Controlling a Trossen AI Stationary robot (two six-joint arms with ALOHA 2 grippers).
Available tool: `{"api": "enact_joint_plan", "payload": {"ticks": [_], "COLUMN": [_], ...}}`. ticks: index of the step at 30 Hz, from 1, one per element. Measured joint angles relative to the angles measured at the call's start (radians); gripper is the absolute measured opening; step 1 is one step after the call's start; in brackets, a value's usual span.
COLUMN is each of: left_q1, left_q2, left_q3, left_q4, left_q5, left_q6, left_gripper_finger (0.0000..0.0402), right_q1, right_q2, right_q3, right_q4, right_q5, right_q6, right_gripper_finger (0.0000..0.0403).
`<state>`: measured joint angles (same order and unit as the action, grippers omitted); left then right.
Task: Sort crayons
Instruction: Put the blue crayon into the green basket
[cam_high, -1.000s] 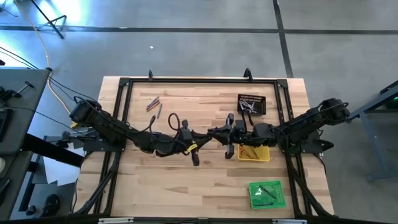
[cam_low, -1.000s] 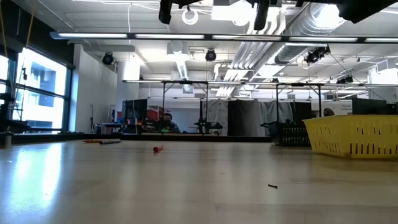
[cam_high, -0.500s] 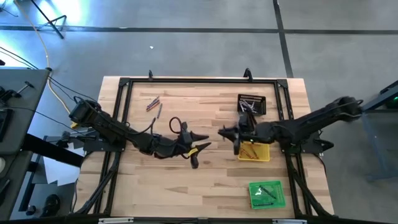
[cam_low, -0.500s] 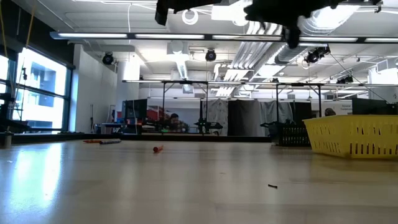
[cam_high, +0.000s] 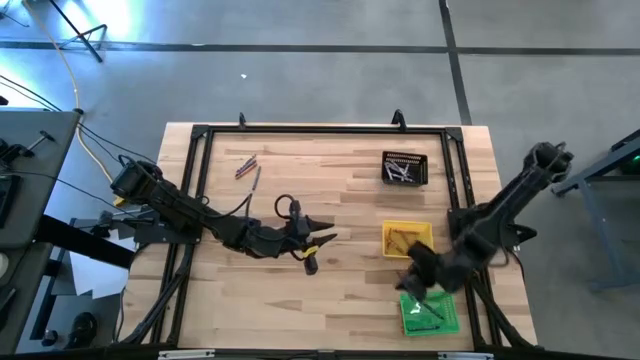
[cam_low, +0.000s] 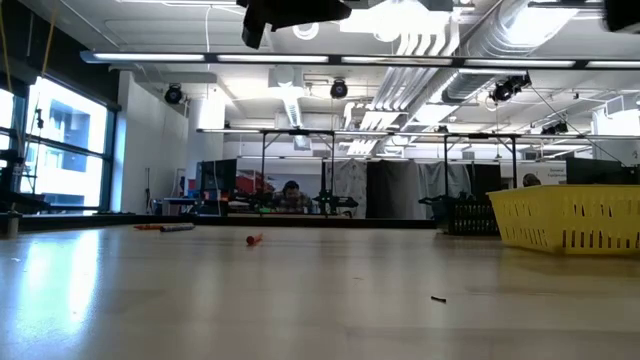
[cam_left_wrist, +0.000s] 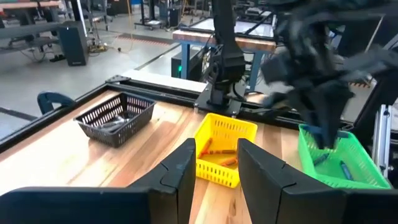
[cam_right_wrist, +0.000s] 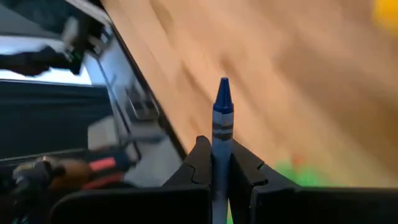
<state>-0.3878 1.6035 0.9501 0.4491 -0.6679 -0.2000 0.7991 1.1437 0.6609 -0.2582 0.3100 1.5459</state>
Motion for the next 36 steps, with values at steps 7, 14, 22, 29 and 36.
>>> {"api": "enact_joint_plan", "payload": {"ticks": [7,14,22,29,36], "left_q1": [0.0,0.001,0.0,0.0,0.0], "left_q2": [0.0,0.0,0.0,0.0,0.0], "left_q3": [0.0,0.0,0.0,0.0,0.0], "left_q4": [-0.012,-0.012,-0.012,-0.021,-0.048], "left_q5": [-0.016,-0.052,-0.052,-0.051,-0.051], "left_q6": [-0.009,-0.01,-0.025,-0.025,-0.025], "left_gripper_finger": [0.0104,0.0104,0.0104,0.0104,0.0104], "right_q1": [0.194,0.234,0.231,0.228,0.228], "right_q2": [0.119,0.219,0.236,0.236,0.226], "right_q3": [0.0,0.0,0.0,0.0,0.0], "right_q4": [-0.008,-0.047,-0.036,-0.006,-0.006], "right_q5": [-0.059,-0.231,-0.268,-0.27,-0.342], "right_q6": [0.361,0.47,0.468,0.415,0.417], "right_gripper_finger": [0.0003,0.0003,0.003,0.0067,0.0086]}}
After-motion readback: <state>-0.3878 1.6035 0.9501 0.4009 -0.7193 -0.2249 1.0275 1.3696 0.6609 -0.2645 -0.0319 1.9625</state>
